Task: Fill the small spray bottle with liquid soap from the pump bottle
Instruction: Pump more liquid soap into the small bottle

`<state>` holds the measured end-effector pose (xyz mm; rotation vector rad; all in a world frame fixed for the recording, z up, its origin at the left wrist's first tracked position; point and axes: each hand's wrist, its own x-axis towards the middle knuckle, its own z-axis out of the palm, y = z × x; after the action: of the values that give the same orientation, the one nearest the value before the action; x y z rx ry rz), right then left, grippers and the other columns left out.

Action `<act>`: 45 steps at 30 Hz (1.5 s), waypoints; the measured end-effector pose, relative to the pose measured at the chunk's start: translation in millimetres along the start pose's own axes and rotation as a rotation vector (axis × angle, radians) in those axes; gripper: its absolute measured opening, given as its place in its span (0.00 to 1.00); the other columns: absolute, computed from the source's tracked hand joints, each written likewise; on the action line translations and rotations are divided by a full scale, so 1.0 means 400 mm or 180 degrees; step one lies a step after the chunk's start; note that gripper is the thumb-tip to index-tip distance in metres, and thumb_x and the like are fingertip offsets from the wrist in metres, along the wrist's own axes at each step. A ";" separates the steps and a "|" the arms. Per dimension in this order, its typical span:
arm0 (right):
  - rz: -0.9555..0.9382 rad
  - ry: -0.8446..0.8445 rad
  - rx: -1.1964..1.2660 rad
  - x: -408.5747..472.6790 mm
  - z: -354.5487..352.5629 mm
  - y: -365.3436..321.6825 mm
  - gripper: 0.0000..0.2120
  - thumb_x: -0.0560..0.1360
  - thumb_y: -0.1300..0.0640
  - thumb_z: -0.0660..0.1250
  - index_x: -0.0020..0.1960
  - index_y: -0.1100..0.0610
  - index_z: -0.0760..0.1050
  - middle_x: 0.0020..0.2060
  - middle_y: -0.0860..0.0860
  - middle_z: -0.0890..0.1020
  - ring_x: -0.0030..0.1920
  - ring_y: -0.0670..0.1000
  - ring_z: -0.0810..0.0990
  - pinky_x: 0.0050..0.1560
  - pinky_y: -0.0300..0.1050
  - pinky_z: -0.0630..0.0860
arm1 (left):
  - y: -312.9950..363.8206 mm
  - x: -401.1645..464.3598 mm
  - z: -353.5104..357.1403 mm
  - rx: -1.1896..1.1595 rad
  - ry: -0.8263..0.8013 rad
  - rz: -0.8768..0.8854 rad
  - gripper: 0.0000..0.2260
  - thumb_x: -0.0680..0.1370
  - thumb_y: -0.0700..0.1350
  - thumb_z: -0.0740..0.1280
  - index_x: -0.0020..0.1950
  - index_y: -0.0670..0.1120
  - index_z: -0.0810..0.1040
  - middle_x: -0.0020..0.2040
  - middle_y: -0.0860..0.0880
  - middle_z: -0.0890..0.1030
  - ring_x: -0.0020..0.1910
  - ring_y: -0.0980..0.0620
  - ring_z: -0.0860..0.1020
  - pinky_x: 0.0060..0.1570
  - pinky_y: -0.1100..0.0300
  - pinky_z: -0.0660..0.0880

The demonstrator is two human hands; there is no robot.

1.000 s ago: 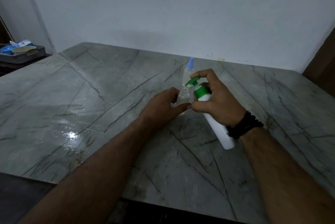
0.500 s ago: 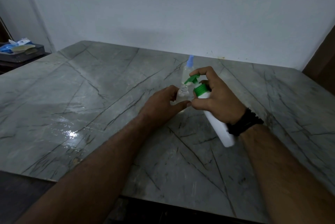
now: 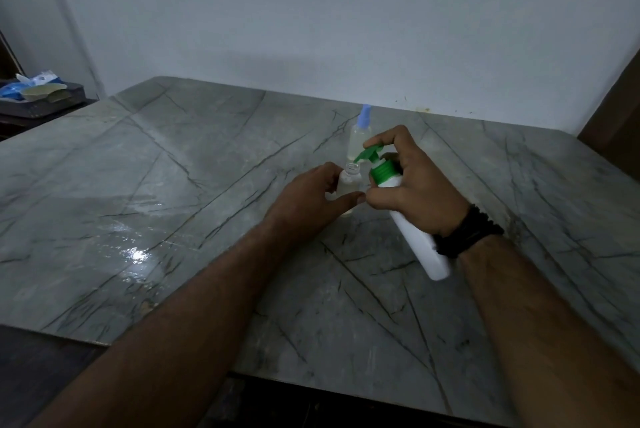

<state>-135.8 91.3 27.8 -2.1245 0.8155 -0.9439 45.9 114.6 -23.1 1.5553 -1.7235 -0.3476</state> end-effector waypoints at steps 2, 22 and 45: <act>0.0015 -0.0002 -0.0012 0.001 -0.001 0.002 0.29 0.65 0.64 0.74 0.62 0.54 0.67 0.45 0.49 0.78 0.40 0.47 0.79 0.41 0.41 0.74 | -0.001 0.001 0.000 0.0009 -0.0010 -0.0025 0.19 0.72 0.60 0.69 0.58 0.52 0.75 0.54 0.53 0.80 0.48 0.57 0.77 0.47 0.62 0.73; -0.0068 0.0059 -0.0036 0.003 0.002 0.007 0.31 0.65 0.65 0.74 0.64 0.51 0.68 0.44 0.46 0.80 0.39 0.45 0.79 0.41 0.42 0.77 | 0.001 -0.002 -0.002 0.0027 0.0035 0.0028 0.19 0.72 0.60 0.70 0.58 0.51 0.75 0.53 0.53 0.80 0.48 0.57 0.77 0.45 0.64 0.72; -0.0041 0.0080 -0.0164 0.003 -0.001 0.004 0.29 0.66 0.66 0.75 0.62 0.54 0.67 0.44 0.50 0.79 0.40 0.51 0.79 0.42 0.45 0.77 | 0.000 0.002 0.002 0.0077 -0.0014 -0.0043 0.22 0.72 0.60 0.69 0.60 0.50 0.75 0.55 0.52 0.79 0.49 0.56 0.76 0.48 0.61 0.74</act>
<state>-136.0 89.3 27.0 -2.1682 0.8479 -0.9676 45.5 113.6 -23.3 1.5854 -1.7272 -0.3384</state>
